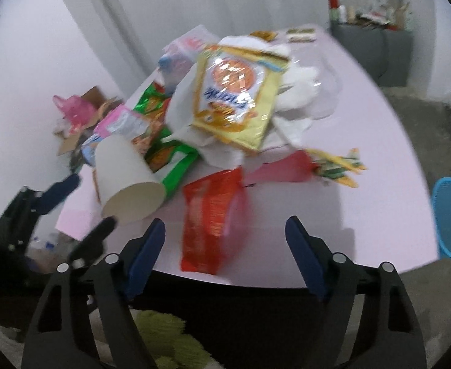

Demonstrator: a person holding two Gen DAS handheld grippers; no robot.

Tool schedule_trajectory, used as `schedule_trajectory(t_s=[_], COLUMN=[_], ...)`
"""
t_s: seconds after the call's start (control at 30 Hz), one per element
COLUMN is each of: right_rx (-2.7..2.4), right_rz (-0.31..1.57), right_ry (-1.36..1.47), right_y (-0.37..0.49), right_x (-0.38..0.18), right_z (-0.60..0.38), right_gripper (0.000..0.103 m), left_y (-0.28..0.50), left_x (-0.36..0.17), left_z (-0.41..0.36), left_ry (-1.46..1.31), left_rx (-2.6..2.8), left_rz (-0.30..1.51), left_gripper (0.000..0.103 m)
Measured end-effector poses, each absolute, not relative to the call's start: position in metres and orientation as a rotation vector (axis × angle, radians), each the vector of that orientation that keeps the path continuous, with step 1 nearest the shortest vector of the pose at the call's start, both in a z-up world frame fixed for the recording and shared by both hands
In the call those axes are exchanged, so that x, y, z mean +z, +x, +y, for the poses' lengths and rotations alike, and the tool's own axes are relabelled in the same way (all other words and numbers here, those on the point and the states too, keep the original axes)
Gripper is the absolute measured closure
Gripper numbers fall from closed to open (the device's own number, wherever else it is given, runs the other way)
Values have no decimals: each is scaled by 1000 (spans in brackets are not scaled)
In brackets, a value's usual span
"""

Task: Collect trash
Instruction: 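Grasp the white paper cup with the left tool while the right tool grasps the red bag, then carry the cup and red bag to the blue wastebasket and release both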

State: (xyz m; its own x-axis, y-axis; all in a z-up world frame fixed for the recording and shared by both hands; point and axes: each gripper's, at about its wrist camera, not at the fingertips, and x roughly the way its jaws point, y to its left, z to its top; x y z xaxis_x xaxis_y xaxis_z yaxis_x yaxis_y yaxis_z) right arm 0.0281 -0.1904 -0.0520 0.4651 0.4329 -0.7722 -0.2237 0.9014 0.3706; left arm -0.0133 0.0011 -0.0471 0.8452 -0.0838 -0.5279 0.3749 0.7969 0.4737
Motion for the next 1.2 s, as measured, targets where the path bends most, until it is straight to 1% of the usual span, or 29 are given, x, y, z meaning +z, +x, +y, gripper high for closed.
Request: schedule_trajectory(t_s=[0.07, 0.13, 0.17, 0.23, 0.27, 0.33, 0.43, 0.47, 0.5, 0.53, 0.63, 0.73, 0.9, 1.07, 1.2], right_rx=[434, 443, 442, 439, 436, 430, 431, 434, 438, 443, 447, 462, 481, 428, 319], right_rz=[1035, 1059, 1074, 1101, 1111, 1143, 1153, 1154, 1153, 1151, 1132, 1106, 1056, 949, 827], right_ry=[236, 229, 223, 221, 225, 245, 269, 276, 289, 301, 353, 411, 483, 538, 579], right_y=[34, 40, 43, 47, 49, 51, 49, 48, 46, 45, 39, 32, 12, -12, -33], right_x=[-55, -58, -61, -66, -69, -75, -79, -80, -80, -81, -80, -77, -64, -33, -6], right_z=[-187, -184, -182, -179, -179, -179, -179, -180, -182, -184, -191, -201, -219, -250, -299], right_gripper=[26, 28, 29, 35, 37, 50, 64, 67, 72, 79, 84, 87, 89, 89, 89], left_y=[-13, -12, -11, -10, -10, -11, -13, -13, -14, -15, -15, -17, -27, -20, 7], left_x=[-57, -64, -66, -68, -69, -69, -68, -67, -65, -65, -56, -45, -19, 19, 39], left_z=[-3, -6, -6, -7, -8, -9, -9, -9, -9, -10, -9, -8, -8, -14, -37], left_ry=[682, 729, 738, 757, 764, 770, 782, 783, 781, 777, 749, 722, 621, 485, 378], left_rx=[-230, -212, -205, -181, -171, -159, -142, -137, -132, -129, -125, -114, -179, -324, -459], left_rz=[488, 485, 487, 478, 471, 461, 434, 426, 419, 414, 403, 378, 392, 421, 517], left_gripper=[61, 71, 73, 84, 87, 93, 98, 99, 102, 102, 102, 102, 102, 102, 102])
